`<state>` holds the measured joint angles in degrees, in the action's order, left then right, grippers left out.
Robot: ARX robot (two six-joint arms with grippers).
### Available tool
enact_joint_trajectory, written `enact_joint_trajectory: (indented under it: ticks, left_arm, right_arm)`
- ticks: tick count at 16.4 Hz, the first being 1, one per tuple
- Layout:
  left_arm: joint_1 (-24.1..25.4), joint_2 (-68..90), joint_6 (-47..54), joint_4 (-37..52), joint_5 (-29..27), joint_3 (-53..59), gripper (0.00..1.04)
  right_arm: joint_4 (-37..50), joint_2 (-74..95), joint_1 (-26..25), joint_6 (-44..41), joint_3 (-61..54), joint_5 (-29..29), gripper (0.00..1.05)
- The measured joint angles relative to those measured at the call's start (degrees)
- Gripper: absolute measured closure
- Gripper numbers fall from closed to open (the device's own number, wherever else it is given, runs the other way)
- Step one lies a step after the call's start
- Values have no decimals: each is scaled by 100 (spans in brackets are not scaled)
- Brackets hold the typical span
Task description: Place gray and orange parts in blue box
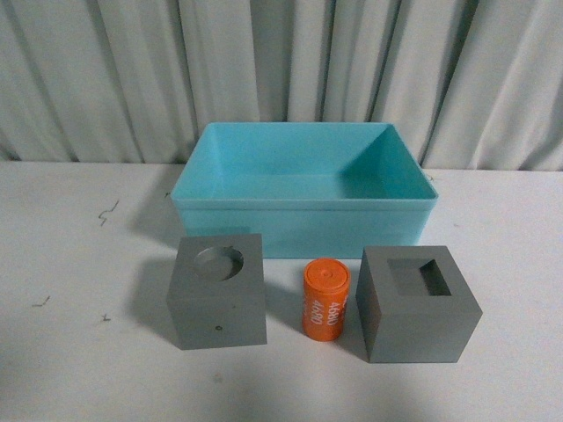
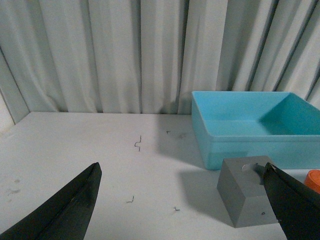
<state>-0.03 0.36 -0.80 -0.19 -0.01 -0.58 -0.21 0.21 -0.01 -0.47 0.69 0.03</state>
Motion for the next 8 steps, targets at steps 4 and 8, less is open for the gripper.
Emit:
enact_joint_trajectory:
  ticks: [4, 8]
  left_arm:
    - [0, 0, 0, 0, 0, 0, 7]
    - [0, 0, 0, 0, 0, 0, 7]
  right_arm:
    - [0, 0, -2, 0, 0, 0, 6]
    - [0, 0, 0, 2, 0, 0, 6]
